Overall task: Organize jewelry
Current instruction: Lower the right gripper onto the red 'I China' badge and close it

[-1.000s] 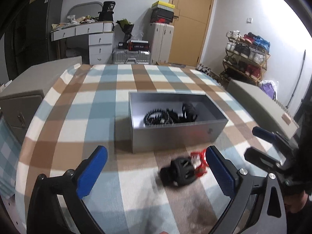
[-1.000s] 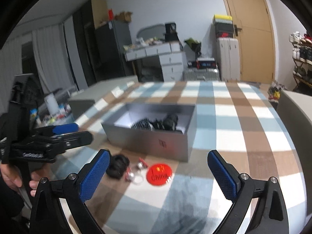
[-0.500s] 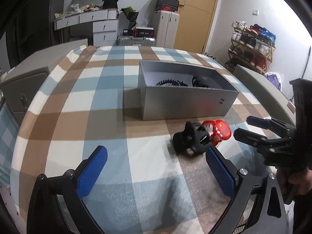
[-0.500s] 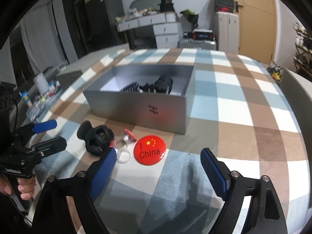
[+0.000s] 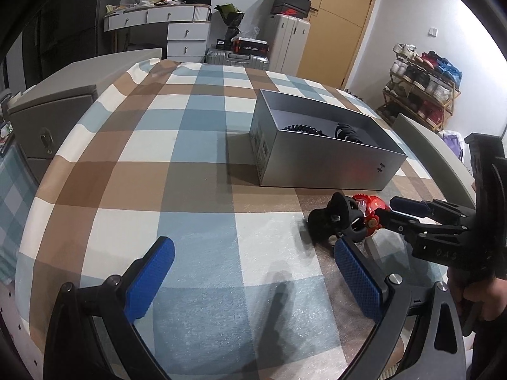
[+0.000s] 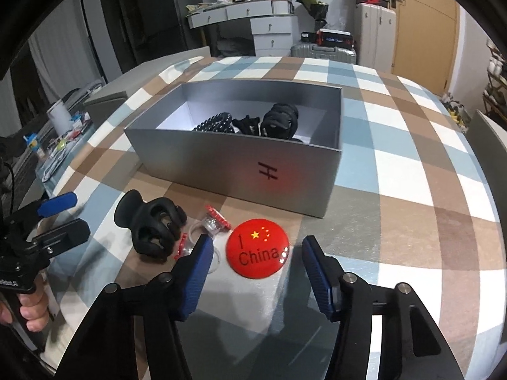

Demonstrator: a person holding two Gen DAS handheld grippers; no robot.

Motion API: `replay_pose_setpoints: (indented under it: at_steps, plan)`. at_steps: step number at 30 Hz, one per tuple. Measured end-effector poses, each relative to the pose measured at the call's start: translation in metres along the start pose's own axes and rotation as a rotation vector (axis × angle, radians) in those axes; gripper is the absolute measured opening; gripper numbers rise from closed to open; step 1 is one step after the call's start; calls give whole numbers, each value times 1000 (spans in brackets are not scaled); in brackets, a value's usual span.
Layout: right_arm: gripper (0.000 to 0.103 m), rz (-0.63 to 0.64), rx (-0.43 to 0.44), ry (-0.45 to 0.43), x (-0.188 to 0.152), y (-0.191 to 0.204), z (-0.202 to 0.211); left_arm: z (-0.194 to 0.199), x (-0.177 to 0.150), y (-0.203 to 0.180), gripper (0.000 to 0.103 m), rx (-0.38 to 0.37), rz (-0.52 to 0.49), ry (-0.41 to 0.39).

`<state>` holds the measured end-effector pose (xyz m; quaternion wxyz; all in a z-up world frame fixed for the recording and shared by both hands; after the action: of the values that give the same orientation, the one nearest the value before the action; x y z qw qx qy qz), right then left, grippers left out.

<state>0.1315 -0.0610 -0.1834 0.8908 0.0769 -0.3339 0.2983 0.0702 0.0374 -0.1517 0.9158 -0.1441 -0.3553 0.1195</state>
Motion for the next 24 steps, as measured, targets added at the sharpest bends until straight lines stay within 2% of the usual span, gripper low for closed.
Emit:
replay_pose_setpoints:
  at_steps: [6, 11, 15, 24]
  plan:
    - [40, 11, -30, 9, 0, 1, -2, 0, -3, 1, 99, -1, -10, 12]
    - [39, 52, -62, 3, 0, 5, -1, 1, -3, 3, 99, 8, -6, 13]
    - [26, 104, -123, -21, 2, 6, 5, 3, -1, 2, 99, 9, -8, 7]
    - [28, 4, -22, -31, -2, -3, 4, 3, -3, -6, 99, 3, -31, 13]
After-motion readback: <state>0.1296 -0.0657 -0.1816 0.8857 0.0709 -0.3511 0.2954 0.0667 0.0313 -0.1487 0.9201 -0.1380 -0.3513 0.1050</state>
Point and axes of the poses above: each gripper's, at about its wrist camera, not at the fingertips, and z roughly against the way its jaws point, y to its left, x to its top, the point moved 8 cm from there along -z, roughly the way its jaws point, and after that the axes turned 14 degrees about z, right-handed, at the moved point
